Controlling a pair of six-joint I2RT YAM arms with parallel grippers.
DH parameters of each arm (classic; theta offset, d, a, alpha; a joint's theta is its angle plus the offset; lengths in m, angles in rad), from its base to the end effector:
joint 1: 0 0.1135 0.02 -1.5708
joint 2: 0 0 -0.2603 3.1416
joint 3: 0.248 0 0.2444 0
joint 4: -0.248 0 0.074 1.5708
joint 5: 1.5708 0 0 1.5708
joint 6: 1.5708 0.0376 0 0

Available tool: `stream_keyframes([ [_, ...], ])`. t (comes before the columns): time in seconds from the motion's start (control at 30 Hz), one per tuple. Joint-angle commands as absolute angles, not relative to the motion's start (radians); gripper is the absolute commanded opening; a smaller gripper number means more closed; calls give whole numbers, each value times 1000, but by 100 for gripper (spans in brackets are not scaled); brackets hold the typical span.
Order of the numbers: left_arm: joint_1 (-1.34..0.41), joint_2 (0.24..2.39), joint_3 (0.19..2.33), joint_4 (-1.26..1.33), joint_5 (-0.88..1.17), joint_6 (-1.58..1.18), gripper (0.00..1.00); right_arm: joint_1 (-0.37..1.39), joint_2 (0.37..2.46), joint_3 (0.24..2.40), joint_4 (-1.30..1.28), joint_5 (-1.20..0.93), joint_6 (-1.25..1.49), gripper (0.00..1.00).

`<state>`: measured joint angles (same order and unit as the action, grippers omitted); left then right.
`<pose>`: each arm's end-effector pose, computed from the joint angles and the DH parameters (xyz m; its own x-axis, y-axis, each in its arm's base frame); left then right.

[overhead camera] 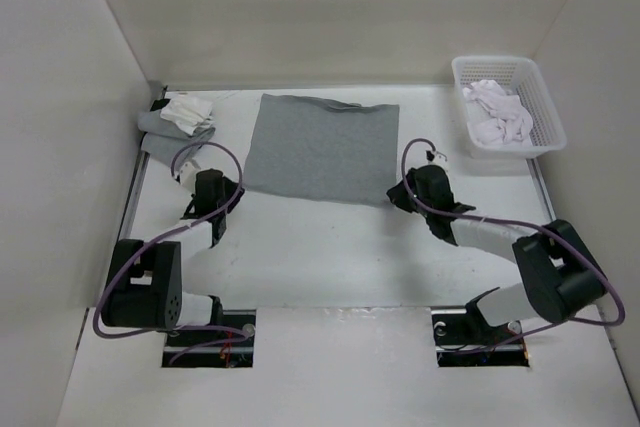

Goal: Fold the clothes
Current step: Fold the tank top

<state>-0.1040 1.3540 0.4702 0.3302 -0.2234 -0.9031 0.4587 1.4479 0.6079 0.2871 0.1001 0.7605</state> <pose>0.2543 -0.0182 0.1644 -0.2561 -0.7432 -0.6182 -0.4640 0.6555 -0.5958 0.2578 0.1231 0.1769 -0.5922 0.4724 -0.6527 0.0606 0.8339 0.5486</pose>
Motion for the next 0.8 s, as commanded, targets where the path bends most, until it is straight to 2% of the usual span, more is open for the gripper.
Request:
stream_keyframes([
  [0.0, -67, 1334, 427, 445, -137, -943, 36, 450, 1362, 529, 420, 167, 816, 13],
  [0.13, -51, 1382, 426, 500, -107, -972, 42, 440, 1345, 477, 420, 173, 831, 35],
  [0.2, -44, 1407, 429, 531, -95, -995, 43, 424, 1354, 468, 426, 166, 845, 41],
  [0.3, -44, 1451, 440, 578, -89, -1028, 43, 418, 1385, 471, 428, 146, 861, 43],
  [0.47, -44, 1519, 462, 586, -83, -1046, 31, 423, 1422, 476, 428, 134, 880, 47],
  [0.63, -39, 1555, 466, 589, -106, -1060, 29, 424, 1457, 471, 446, 112, 920, 45],
  [0.77, -39, 1574, 463, 600, -106, -1063, 21, 424, 1462, 449, 465, 115, 937, 44],
])
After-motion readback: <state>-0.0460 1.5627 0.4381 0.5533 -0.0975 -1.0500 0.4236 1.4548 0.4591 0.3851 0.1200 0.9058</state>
